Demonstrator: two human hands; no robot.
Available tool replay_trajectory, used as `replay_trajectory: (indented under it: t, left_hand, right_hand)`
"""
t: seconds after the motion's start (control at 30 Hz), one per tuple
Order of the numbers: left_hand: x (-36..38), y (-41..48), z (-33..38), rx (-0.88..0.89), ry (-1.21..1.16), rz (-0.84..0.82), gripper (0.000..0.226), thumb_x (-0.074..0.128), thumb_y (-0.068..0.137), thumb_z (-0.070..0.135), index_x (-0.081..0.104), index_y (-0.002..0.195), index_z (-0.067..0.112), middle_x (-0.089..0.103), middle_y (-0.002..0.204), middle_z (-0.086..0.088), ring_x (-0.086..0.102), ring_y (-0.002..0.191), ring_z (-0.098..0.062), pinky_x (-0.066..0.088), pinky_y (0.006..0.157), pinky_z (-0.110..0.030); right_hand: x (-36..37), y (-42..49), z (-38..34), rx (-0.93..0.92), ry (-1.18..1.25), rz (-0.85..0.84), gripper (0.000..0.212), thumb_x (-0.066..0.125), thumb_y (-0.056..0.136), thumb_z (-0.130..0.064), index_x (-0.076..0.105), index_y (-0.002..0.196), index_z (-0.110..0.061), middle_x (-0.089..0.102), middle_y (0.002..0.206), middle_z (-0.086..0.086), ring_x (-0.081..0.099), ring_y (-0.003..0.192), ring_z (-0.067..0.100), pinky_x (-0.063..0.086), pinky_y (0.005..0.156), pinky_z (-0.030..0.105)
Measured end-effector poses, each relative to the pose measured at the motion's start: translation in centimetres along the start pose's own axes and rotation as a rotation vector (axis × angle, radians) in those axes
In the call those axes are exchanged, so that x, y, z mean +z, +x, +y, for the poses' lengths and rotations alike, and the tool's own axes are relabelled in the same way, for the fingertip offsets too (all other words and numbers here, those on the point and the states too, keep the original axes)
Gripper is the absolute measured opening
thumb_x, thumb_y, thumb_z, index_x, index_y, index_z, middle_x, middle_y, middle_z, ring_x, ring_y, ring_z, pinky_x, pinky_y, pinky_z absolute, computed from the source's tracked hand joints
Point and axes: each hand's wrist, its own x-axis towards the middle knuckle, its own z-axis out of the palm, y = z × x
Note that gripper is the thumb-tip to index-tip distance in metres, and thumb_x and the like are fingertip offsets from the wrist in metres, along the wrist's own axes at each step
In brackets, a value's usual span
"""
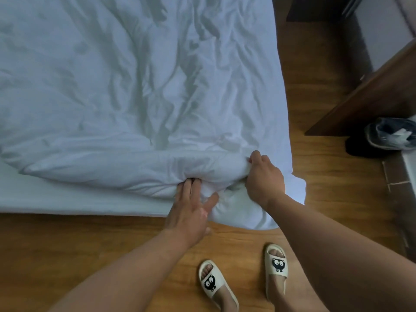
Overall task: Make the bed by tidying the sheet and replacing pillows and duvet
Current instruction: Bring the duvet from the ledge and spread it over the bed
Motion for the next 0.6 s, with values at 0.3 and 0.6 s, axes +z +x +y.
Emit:
replay_trajectory:
  t: [0.3, 0.6]
  left_hand:
    - [3.2, -2.6, 8.0, 0.35, -0.402, 0.217, 0.009, 0.077, 0.066, 0.022, 0.071, 0.073, 0.025, 0.062, 0.075, 0.007, 0.063, 0.067, -0.018, 0.048, 0.058, -0.024]
    - [2.3, -3.5, 6.8, -0.414, -1.233, -0.3, 0.067, 0.079, 0.078, 0.056, 0.063, 0.133, 0.02, 0.06, 0.135, 0.005, 0.054, 0.13, -0.019, 0.044, 0.107, -0.029]
  right_hand:
    - [-0.8, -1.2, 0.8, -0.223, -0.233, -0.192, 0.06, 0.063, 0.078, -0.033, 0.044, 0.135, -0.032, 0.049, 0.108, 0.003, 0.053, 0.099, 0.03, 0.046, 0.081, 0.039]
    - [-1.4, -4.2, 5.9, -0.373, 0.05, -0.351, 0.007, 0.068, 0.089, -0.028, 0.062, 0.091, -0.025, 0.07, 0.093, -0.002, 0.062, 0.088, 0.026, 0.036, 0.071, 0.029]
